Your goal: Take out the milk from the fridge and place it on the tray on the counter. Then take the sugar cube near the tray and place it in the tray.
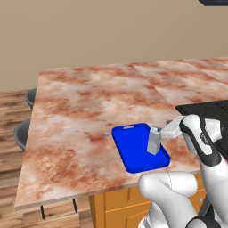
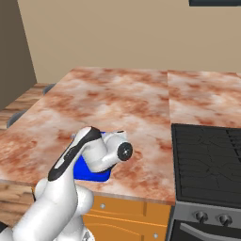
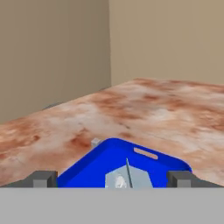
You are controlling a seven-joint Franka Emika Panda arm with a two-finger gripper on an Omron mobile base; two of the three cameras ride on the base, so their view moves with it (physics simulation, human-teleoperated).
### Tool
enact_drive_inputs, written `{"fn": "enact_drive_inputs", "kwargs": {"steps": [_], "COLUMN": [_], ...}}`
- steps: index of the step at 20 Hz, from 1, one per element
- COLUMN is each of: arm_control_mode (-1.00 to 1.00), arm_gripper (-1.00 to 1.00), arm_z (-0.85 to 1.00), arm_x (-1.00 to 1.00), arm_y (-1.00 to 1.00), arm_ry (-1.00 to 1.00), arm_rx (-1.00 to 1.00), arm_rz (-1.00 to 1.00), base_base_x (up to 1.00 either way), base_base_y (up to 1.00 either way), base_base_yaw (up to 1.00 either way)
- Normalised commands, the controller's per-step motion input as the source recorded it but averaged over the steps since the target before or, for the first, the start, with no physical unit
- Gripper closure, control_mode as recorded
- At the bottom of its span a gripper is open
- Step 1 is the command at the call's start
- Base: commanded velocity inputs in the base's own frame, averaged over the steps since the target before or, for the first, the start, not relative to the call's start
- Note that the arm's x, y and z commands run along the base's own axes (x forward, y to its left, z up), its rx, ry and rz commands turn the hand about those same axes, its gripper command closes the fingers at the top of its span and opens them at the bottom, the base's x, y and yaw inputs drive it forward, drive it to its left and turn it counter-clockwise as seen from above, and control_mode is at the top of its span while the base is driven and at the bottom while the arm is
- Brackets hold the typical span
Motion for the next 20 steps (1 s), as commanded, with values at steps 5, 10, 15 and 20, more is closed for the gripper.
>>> {"fn": "enact_drive_inputs", "kwargs": {"steps": [5,10,15,20], "arm_control_mode": [-1.00,-1.00,-1.00,-1.00], "arm_gripper": [-1.00,-1.00,-1.00,-1.00], "arm_z": [0.77,0.64,0.08,0.05], "arm_x": [-0.10,-0.24,-0.16,-0.02], "arm_y": [0.19,0.43,0.95,0.89], "arm_ry": [0.00,0.02,0.17,0.17], "arm_rx": [-0.01,-0.10,-0.16,-0.30], "arm_rz": [0.00,0.00,0.03,0.02], "base_base_x": [0.00,0.00,0.00,0.00], "base_base_y": [0.00,0.00,0.00,0.00], "base_base_yaw": [0.00,0.00,0.00,0.00]}}
